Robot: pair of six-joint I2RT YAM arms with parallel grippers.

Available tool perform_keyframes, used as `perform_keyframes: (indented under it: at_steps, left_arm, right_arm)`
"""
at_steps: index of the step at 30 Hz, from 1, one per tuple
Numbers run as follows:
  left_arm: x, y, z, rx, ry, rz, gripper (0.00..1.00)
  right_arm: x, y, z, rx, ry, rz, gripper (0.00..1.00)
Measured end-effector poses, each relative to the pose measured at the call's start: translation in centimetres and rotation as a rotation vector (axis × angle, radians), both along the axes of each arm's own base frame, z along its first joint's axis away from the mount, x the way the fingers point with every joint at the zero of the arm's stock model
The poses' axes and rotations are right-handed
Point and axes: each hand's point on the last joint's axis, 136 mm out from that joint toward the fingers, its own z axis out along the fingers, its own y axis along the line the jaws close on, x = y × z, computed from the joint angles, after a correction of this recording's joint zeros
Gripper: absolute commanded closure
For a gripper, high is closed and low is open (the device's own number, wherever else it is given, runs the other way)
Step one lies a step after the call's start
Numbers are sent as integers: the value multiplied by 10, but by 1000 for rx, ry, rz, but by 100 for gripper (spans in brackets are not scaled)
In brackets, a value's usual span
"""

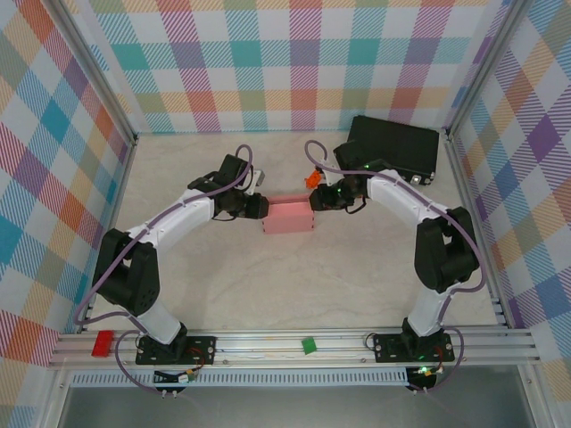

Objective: Fold the paper box

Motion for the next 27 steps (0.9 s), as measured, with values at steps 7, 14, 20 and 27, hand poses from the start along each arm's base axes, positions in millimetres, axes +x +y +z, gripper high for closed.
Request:
perform_keyframes:
  at_steps: [7, 14, 20, 27]
  left_arm:
    - [-3, 3, 18, -3, -45, -7, 50]
    - [-2, 6, 26, 2, -71, 2, 44]
    - [4, 4, 31, -6, -85, 4, 49]
    - [11, 0, 22, -15, -69, -3, 51]
  right_arm:
    - [1, -2, 9, 1, -28, -5, 59]
    - [2, -1, 11, 4, -37, -7, 57]
    - [5, 0, 16, 9, -48, -6, 61]
    - [10, 4, 21, 22, -60, -2, 63]
